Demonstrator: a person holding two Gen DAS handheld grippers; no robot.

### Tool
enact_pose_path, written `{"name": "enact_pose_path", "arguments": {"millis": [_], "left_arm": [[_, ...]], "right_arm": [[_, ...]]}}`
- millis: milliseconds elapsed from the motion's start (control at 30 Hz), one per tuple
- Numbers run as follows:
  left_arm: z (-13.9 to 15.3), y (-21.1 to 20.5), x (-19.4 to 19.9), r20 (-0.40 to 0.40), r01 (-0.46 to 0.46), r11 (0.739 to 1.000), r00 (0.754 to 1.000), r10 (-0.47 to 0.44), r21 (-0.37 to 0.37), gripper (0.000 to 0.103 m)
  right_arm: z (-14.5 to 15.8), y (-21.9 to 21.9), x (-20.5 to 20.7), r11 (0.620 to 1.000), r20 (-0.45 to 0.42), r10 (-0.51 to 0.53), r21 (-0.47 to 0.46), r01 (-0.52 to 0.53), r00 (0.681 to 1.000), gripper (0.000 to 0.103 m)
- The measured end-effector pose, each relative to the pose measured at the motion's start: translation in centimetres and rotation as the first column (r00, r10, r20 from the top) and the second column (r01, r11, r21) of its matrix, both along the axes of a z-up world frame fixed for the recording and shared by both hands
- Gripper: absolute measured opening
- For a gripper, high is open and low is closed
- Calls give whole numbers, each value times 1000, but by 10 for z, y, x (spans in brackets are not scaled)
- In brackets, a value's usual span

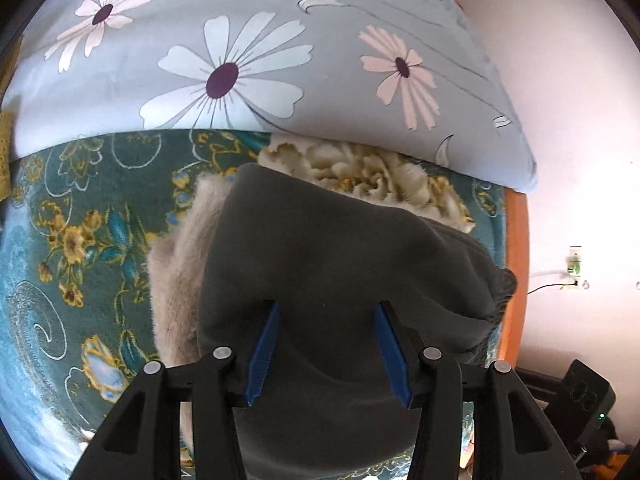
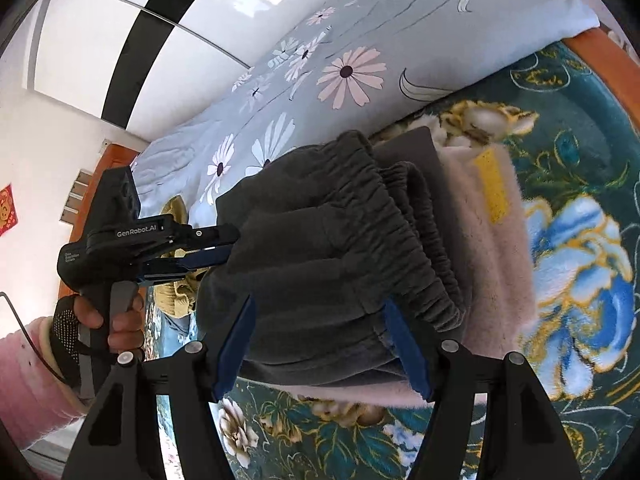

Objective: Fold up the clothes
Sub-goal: 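Lower the sweatpants onto the pink blanket and open both grippers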

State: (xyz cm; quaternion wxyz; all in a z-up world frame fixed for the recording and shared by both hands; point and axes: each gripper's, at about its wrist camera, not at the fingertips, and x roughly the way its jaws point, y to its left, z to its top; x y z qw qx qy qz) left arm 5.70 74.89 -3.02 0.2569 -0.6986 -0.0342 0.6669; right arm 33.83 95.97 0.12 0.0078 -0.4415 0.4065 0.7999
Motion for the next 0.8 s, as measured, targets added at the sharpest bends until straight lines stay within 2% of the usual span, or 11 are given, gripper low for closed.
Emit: {"name": "enact_pose_path", "arguments": {"millis": [100, 200, 267, 367, 433, 633, 700, 800], "left_arm": [[6, -2, 2, -12, 1, 1000, 1000, -1, 3, 53], [21, -2, 14, -66, 2, 1000, 998, -3, -13, 53], [34, -7, 31, -92, 5, 1000, 996, -3, 15, 57], [45, -15, 57, -119, 18, 999, 993, -15, 30, 63], [50, -21, 75, -136, 30, 999, 990, -26, 31, 66], [45, -32, 118, -152, 40, 999, 987, -42, -20, 75], [40, -35, 130, -151, 29, 998, 988, -36, -52, 86], [31, -40, 141, -120, 0, 995, 993, -11, -96, 92]], "right_arm": [[-2, 3, -2, 1000, 3, -6, -3, 7, 1000, 68], [1, 4, -1, 1000, 3, 6, -8, -6, 1000, 68], [7, 4, 2, 1000, -7, 22, -6, -22, 1000, 69], [22, -3, 12, 996, -51, 93, 12, -93, 994, 82], [25, -9, 19, 990, -38, 135, 32, -134, 990, 83], [16, -14, 36, 984, 25, 163, 63, -164, 986, 83], [17, -14, 37, 982, 28, 158, 96, -160, 987, 85], [15, -14, 39, 975, 43, 161, 147, -166, 986, 87]]}}
